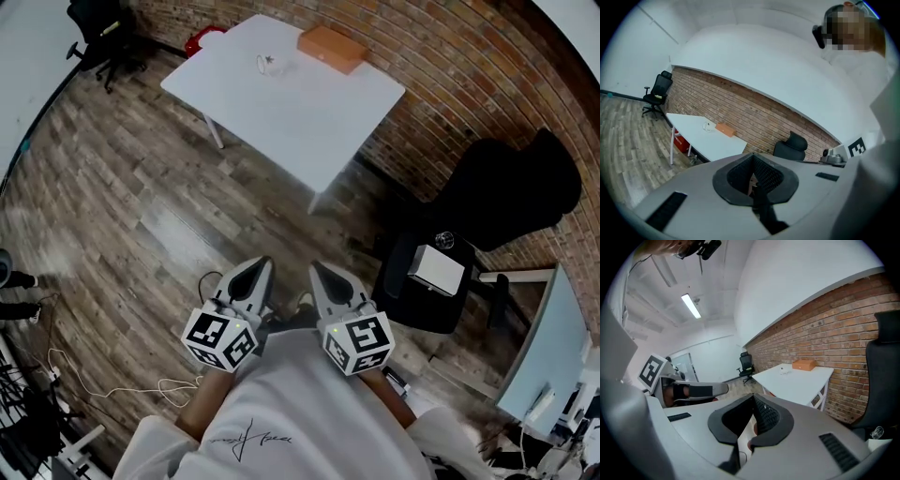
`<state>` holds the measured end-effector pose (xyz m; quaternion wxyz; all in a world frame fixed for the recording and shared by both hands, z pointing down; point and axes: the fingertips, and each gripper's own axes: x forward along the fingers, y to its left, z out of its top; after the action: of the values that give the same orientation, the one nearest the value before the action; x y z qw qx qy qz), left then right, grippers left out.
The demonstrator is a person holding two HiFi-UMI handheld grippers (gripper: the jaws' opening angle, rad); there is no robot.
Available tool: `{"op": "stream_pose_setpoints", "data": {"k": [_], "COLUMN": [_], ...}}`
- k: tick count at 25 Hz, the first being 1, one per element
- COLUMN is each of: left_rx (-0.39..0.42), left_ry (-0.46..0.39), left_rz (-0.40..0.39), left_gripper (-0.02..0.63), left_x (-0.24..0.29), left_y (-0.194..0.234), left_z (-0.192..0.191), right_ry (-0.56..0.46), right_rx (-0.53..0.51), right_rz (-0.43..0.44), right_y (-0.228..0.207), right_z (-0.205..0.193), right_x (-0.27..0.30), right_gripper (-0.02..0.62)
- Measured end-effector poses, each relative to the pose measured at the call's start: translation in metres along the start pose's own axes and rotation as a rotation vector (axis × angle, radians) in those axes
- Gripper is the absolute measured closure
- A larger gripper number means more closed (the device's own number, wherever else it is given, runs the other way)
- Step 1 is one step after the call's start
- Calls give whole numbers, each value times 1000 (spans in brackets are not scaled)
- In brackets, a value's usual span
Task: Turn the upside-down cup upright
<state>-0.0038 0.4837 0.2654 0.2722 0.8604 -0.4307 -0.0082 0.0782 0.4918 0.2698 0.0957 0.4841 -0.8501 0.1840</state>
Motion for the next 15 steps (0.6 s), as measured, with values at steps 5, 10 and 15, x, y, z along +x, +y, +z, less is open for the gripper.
{"op": "stream_pose_setpoints", "data": {"k": [5,10,15], "left_rx": [-7,-17,-17], "left_ry": [-4,-3,10], "left_rz": [41,59,65], "left_gripper": [597,597,597], "left_x": [15,26,32], "left_y": [-13,-33,-45], "left_z": [-3,-9,-15], "right_ry": [-6,3,-28], "right_rx": [0,3,-4], "right_rz": [56,134,161], "right_y": [-13,-18,-22], "right_z": [4,2,6], "right_x": [-6,-14,-20], "right_gripper": [575,575,575]}}
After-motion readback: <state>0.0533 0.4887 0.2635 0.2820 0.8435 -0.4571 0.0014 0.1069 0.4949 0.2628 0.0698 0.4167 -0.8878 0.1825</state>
